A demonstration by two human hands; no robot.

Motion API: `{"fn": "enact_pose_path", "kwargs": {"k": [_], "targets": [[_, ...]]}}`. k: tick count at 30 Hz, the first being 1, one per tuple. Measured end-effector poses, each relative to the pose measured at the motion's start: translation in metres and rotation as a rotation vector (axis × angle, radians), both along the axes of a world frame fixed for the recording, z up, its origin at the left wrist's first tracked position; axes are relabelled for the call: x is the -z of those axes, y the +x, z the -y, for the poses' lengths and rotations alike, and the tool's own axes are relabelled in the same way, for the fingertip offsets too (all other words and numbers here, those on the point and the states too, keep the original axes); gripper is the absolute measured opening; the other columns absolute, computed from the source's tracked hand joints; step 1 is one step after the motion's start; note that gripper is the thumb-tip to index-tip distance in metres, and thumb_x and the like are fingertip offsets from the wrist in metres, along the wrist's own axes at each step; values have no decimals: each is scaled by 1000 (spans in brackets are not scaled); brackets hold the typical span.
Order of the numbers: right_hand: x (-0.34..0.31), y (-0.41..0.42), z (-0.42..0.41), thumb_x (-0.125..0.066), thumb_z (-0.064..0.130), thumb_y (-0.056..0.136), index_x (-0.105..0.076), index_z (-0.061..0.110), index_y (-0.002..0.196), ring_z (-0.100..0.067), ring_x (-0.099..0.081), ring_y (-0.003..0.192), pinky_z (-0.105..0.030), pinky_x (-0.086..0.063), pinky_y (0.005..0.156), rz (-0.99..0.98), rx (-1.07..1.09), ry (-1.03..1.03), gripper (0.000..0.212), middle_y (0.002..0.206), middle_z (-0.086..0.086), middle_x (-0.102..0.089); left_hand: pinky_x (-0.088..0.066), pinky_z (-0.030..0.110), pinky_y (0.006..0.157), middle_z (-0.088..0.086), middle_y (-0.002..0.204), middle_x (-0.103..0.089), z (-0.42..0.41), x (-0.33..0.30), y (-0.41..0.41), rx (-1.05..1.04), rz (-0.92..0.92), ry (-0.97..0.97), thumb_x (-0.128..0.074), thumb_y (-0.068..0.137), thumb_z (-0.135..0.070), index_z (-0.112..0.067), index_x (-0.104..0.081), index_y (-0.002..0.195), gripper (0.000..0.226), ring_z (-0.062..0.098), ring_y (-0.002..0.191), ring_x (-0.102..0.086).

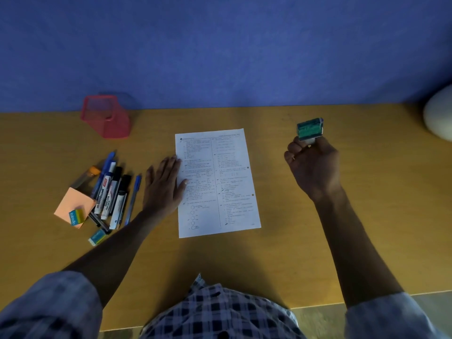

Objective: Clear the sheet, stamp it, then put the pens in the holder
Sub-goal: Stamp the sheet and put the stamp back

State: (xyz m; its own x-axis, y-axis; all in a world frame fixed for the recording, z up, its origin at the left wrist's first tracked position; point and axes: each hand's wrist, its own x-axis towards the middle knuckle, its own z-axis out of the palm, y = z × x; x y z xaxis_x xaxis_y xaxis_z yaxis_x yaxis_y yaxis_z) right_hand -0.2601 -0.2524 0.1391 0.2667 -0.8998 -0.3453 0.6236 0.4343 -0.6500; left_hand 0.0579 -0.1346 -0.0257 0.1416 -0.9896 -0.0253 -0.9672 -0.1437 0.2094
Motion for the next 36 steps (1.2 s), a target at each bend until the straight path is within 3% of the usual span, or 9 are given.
{"fn": "enact_pose_path", "kwargs": {"k": [6, 10, 14, 18, 22, 25, 28, 31, 36], "targets": [[-36, 13, -37, -18, 15, 99, -52, 14, 90, -12, -42, 66, -21, -38, 65, 202, -97, -58, 35, 79, 0, -45, -17, 55, 117, 3, 160, -24, -2, -1, 1, 17, 4, -11, -22, 98, -52, -15, -26, 151, 65, 22, 149, -18], [-49, 16, -51, -15, 16, 97, -52, 16, 91, -11, -42, 67, -21, -38, 64, 229, -140, -125, 38, 78, 2, -52, -16, 55, 117, 4, 160, -24, -2, -2, 1, 21, 5, -12, -23, 98, -51, -14, -26, 151, 65, 22, 149, -17], [-48, 15, -57, -17, 15, 98, -53, 16, 91, -11, -42, 67, -21, -38, 63, 227, -136, -126, 37, 82, 1, -44, -15, 56, 119, 3, 162, -20, -2, -2, 1, 18, 2, -1, -21, 98, -52, -15, -22, 152, 66, 21, 150, -14], [-31, 11, -62, -32, 19, 99, -59, 19, 90, -10, -45, 65, -21, -39, 62, 126, -87, -100, 29, 78, 1, -49, -16, 56, 118, 4, 161, -22, -1, -3, 1, 23, -5, -5, -20, 97, -52, -14, -24, 152, 67, 21, 150, -15], [1, 5, -73, -38, 24, 102, -65, 21, 91, -8, -45, 65, -22, -39, 62, -293, -40, -138, 29, 71, 4, -47, -14, 56, 119, 4, 162, -21, -2, -3, 1, 20, -15, -2, -21, 98, -52, -14, -23, 152, 66, 21, 150, -14], [28, 4, -90, -42, 19, 102, -56, 15, 91, -9, -48, 64, -25, -39, 61, -869, -19, -444, 18, 73, 0, -53, -13, 56, 119, 3, 162, -20, -3, -3, 1, 24, -16, -5, -22, 98, -52, -14, -23, 152, 66, 21, 150, -14], [51, 2, -112, -50, 21, 100, -58, 14, 96, -8, -57, 69, -22, -44, 56, -1276, -168, -771, 11, 84, 6, -63, -12, 56, 119, 3, 162, -20, -3, -3, 1, 18, -22, 1, -22, 98, -52, -14, -22, 152, 66, 21, 150, -13], [70, 4, -131, -55, 25, 98, -61, 9, 100, -17, -60, 78, -29, -50, 62, -1525, -271, -881, 17, 94, -4, -65, -11, 56, 120, 3, 162, -19, -3, -3, 0, 12, -23, 8, -22, 98, -52, -14, -21, 153, 67, 20, 151, -12], [85, 10, -147, -61, 22, 94, -63, 9, 97, -22, -59, 74, -35, -49, 63, -1748, -261, -1029, 14, 87, -6, -65, -11, 56, 120, 4, 161, -22, -3, -2, 1, 12, -24, -13, -25, 98, -51, -14, -24, 152, 65, 21, 150, -14]]}}
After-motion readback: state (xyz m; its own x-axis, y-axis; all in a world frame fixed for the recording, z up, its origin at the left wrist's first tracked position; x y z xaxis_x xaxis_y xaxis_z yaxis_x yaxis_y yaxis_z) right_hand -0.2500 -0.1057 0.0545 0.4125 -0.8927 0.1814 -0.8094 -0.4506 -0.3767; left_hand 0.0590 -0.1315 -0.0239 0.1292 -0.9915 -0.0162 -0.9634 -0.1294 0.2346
